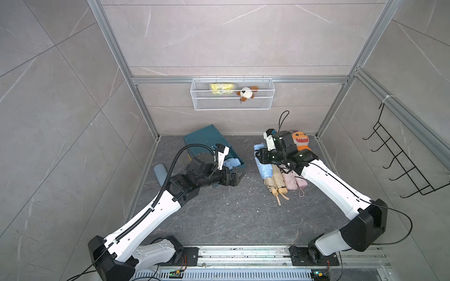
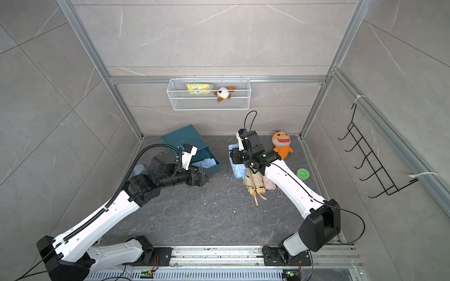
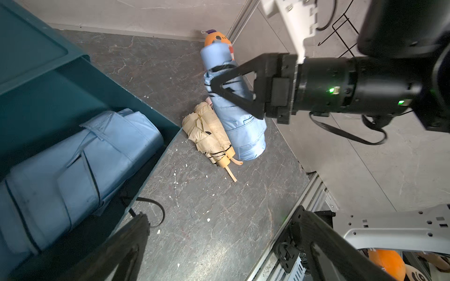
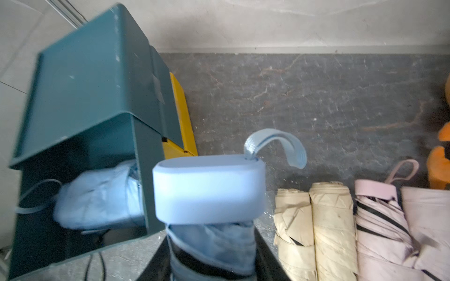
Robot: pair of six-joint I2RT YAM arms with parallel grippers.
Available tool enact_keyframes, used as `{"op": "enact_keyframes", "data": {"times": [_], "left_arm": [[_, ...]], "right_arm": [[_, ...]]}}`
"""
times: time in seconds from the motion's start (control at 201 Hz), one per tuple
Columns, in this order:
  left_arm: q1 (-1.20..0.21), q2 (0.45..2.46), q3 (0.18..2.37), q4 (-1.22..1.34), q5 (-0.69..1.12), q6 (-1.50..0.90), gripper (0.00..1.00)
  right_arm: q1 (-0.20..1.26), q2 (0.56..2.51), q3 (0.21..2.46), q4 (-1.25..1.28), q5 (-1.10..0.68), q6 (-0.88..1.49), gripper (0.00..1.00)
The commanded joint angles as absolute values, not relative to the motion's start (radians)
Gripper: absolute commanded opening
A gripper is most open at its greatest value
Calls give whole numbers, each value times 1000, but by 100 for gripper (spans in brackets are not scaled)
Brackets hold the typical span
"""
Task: Place the umbrella in the drawer by color
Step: Pick up the umbrella from the center of the board.
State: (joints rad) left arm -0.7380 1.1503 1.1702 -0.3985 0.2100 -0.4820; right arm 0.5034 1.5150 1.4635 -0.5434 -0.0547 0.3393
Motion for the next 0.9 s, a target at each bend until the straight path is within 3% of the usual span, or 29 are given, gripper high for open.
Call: {"op": "enact_keyframes", "data": {"times": [0.0, 0.294, 0.821, 0.891], "left_arm": [[-748, 1189, 1233, -360, 210, -449, 100], [-772, 1313, 1310, -273, 204, -441, 100], [-775, 1401, 1328, -173, 196, -461, 100], [-775, 1406, 1324, -159, 197, -463, 95]], "right_arm": [[507, 1485, 1530, -474, -118, 409, 23], [528, 1526, 1615, -362, -218, 532, 24], [552, 1514, 1559, -266, -289, 600, 24], [551, 1508, 1550, -260, -290, 604, 24]]}}
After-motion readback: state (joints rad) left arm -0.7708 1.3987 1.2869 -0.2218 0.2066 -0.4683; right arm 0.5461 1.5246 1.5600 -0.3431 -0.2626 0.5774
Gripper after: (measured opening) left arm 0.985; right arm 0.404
